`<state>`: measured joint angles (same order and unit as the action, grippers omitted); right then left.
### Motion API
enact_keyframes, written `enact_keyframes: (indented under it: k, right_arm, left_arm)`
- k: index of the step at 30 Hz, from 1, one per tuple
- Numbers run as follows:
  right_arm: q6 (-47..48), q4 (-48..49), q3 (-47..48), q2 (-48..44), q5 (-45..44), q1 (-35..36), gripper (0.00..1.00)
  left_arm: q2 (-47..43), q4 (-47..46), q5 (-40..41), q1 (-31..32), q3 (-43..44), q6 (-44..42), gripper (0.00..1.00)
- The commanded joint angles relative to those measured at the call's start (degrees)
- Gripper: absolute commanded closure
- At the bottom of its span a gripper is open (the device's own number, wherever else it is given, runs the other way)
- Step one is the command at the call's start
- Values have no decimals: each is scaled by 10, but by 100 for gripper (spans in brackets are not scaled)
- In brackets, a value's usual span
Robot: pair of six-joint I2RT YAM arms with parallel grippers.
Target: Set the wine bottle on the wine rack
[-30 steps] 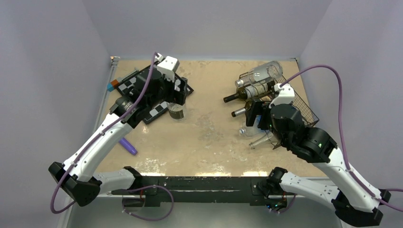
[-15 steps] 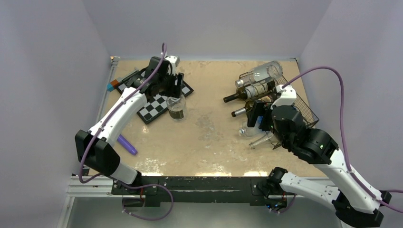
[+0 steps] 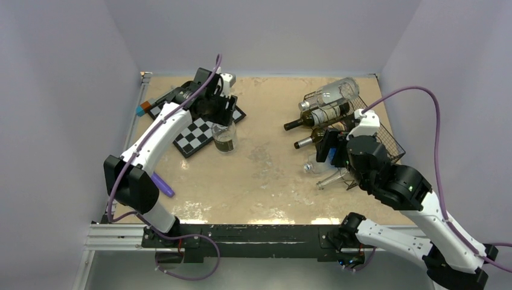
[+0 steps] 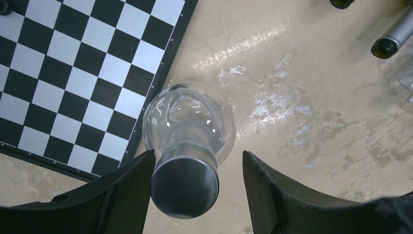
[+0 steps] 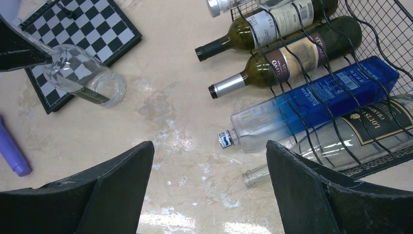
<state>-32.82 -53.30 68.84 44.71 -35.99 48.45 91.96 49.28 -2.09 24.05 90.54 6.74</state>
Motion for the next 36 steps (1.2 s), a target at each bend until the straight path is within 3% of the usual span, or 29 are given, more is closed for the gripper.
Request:
enact_keyframes:
  k: [1, 9, 21, 23, 28, 29, 36]
  right_arm:
    - [-4, -6, 6, 8, -14, 0, 11]
    - [-6, -6, 0, 1, -18, 0, 11]
    - [-4, -4, -11, -9, -21, 0, 11]
    - [-4, -5, -12, -9, -21, 0, 11]
    - [-4, -6, -17, -12, -22, 0, 11]
    - [-4, -5, -18, -12, -22, 0, 11]
    - [2, -1, -14, -7, -19, 0, 11]
  left_arm:
    - [5, 13, -16, -3, 21, -9, 31]
    - [12, 7, -27, -4, 23, -21, 43]
    - [38, 14, -18, -3, 40, -28, 43]
    - [41, 14, -17, -3, 40, -29, 50]
    - [50, 27, -18, -3, 45, -37, 95]
    - [49, 28, -17, -3, 43, -37, 100]
    - [12, 9, -101, -3, 32, -3, 100]
